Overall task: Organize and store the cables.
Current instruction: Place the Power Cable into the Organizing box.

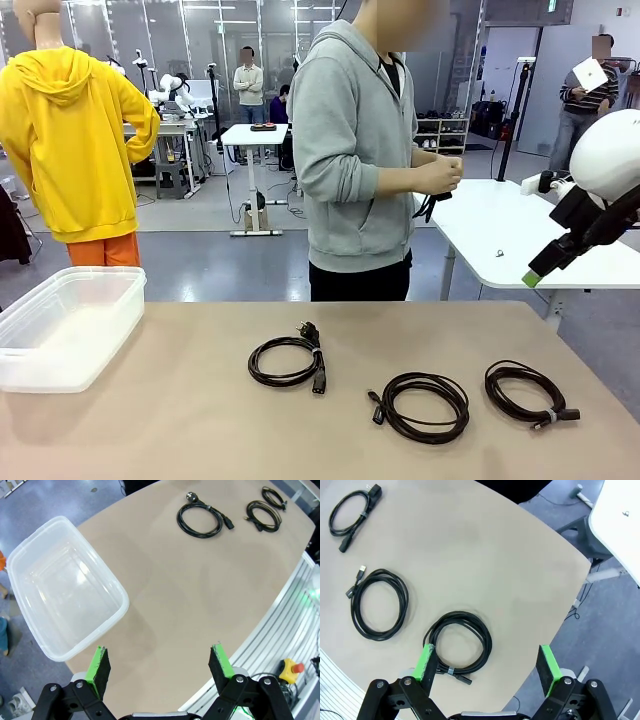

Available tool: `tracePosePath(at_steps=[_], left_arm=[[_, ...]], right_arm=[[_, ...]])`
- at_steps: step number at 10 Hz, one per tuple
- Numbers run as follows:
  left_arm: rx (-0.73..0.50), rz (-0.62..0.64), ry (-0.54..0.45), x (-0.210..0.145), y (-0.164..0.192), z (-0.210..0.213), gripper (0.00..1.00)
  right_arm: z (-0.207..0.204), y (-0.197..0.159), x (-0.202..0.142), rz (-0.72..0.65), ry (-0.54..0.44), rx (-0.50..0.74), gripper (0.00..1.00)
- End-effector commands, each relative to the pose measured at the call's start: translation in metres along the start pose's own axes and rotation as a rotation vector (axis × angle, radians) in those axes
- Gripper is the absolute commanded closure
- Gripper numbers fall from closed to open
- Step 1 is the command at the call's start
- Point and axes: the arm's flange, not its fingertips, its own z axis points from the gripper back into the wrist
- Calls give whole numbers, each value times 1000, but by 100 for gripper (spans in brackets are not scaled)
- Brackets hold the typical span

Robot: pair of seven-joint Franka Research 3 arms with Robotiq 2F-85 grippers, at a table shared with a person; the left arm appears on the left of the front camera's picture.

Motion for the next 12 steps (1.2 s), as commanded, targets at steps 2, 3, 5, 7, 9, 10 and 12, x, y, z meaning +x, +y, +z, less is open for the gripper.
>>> tracePosePath(at_steps=[2, 3, 5, 7, 9, 10, 12], left_arm=[[-6, -6, -11, 1, 1, 0, 0], [0, 0, 0, 0, 0, 0, 0], [9, -13, 64, 57, -42, -18, 0], [-39, 36, 87, 95, -67, -50, 0], [-17, 48, 131, 141, -93, -78, 0], [-42, 63, 153, 160, -104, -94, 0], [-45, 80, 197, 182, -124, -131, 0]], right_arm=[[4, 0, -2, -41, 18, -3, 0], [4, 0, -2, -41, 18, -3, 0], [4, 0, -2, -41, 18, -3, 0], [4, 0, -2, -41, 18, -3, 0], [1, -2, -1, -17, 4, 2, 0], [46, 0, -17, 26, -88, 1, 0], [89, -1, -71, 103, -112, 179, 0]])
